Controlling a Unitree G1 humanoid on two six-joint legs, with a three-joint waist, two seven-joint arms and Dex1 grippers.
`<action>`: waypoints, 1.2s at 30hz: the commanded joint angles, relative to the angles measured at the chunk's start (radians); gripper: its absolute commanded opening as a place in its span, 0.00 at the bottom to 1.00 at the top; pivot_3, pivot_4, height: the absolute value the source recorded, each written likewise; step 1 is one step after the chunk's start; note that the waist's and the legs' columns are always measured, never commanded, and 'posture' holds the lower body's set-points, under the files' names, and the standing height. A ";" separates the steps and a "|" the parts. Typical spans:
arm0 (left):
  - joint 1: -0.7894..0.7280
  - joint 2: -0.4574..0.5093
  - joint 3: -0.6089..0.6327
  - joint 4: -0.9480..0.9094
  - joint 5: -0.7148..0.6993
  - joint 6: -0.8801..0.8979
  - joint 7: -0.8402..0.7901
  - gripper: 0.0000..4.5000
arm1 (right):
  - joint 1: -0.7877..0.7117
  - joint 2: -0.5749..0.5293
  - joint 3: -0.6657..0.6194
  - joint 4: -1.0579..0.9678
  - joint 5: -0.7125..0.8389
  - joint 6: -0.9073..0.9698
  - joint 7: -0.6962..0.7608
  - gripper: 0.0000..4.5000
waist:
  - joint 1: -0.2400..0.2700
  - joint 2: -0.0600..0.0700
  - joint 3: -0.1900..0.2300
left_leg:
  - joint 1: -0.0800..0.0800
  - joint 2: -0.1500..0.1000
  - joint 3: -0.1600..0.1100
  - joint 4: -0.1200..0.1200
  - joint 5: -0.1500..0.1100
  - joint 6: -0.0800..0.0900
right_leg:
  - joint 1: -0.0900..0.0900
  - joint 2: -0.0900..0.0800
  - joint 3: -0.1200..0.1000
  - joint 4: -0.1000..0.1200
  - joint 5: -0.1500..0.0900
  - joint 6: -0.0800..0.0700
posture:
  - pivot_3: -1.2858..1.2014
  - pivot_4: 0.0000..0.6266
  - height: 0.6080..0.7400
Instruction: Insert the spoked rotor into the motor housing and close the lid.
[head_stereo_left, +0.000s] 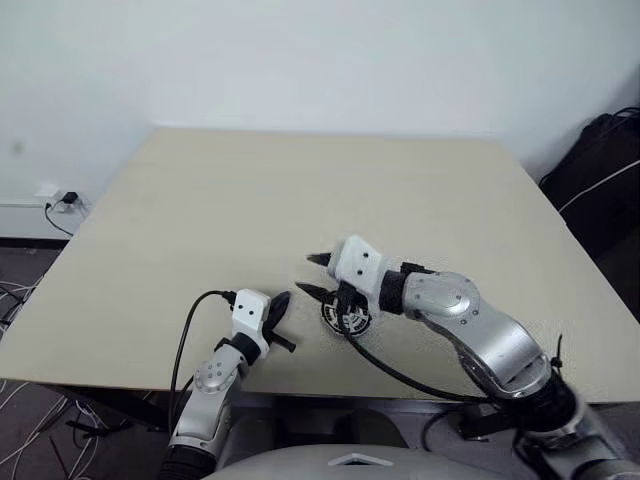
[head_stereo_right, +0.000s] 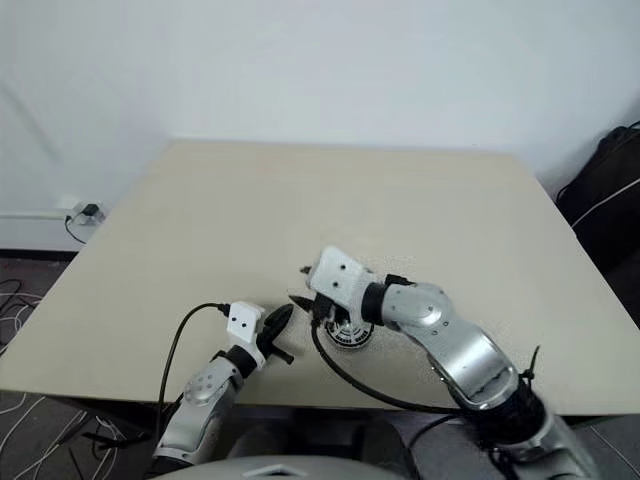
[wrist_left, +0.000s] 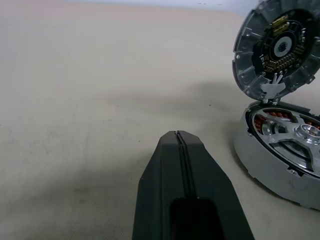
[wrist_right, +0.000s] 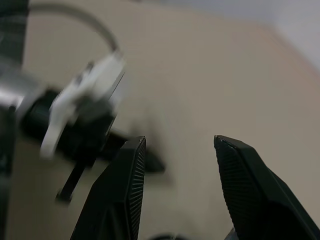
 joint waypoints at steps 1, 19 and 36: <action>-0.018 -0.008 -0.005 -0.021 -0.007 -0.004 -0.001 0.00 | -0.052 -0.050 0.052 0.034 -0.060 -0.004 0.066 0.51 | 0.000 0.000 0.000 | 0.000 0.000 0.000 0.000 0.000 0.000 | 0.000 0.000 0.000 0.000 0.000 0.000 | 0.52 0.00 1.00; 0.001 -0.015 0.002 -0.030 -0.006 -0.008 0.032 0.00 | -0.115 -0.218 0.267 0.239 -0.384 -0.186 0.384 0.51 | 0.001 -0.001 0.000 | -0.001 0.000 -0.001 0.003 0.000 -0.001 | 0.001 -0.001 -0.001 0.000 0.000 0.001 | 0.52 0.00 1.00; -0.004 -0.026 0.002 -0.019 -0.007 -0.012 0.044 0.00 | -0.096 -0.129 0.262 0.319 -0.460 -0.210 0.433 0.51 | 0.002 -0.001 0.000 | -0.001 0.000 -0.001 0.004 0.001 -0.001 | 0.001 -0.001 -0.001 0.001 0.000 0.001 | 0.52 0.00 1.00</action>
